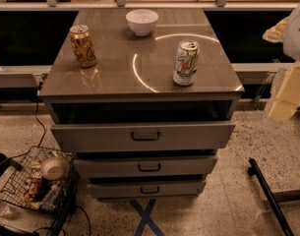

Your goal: Move 7up can near white bowl

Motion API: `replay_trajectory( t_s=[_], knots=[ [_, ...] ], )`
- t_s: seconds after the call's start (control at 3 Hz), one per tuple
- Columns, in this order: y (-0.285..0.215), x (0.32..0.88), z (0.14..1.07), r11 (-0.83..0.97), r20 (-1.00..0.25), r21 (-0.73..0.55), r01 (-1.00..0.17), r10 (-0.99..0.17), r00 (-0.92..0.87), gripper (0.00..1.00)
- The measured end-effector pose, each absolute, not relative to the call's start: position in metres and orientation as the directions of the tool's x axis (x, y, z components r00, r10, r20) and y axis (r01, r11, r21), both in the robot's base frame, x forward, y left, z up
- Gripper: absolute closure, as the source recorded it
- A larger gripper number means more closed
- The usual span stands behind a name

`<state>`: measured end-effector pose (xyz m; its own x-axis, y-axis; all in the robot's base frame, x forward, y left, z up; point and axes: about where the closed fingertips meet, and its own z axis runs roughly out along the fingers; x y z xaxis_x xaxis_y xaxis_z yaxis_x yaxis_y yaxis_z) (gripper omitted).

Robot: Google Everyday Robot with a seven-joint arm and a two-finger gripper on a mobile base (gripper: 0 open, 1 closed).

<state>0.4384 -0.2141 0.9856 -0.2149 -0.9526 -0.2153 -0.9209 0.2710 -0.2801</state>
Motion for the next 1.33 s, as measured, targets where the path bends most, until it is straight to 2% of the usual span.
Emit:
replay_trajectory(
  t_s=[0.33,0.67,1.0,1.33],
  knots=[
    [-0.214,0.438,0.986,0.271,-0.215,-0.28,-0.921,-0.953,-0.215,0.0],
    [-0.215,0.452,0.985,0.319,-0.275,-0.306,-0.897,-0.932,-0.238,0.0],
    [-0.223,0.481,0.983,0.419,-0.389,-0.337,-0.843,-0.877,-0.281,0.0],
    [-0.242,0.509,0.965,0.565,-0.555,-0.304,-0.767,-0.76,-0.34,0.0]
  ],
)
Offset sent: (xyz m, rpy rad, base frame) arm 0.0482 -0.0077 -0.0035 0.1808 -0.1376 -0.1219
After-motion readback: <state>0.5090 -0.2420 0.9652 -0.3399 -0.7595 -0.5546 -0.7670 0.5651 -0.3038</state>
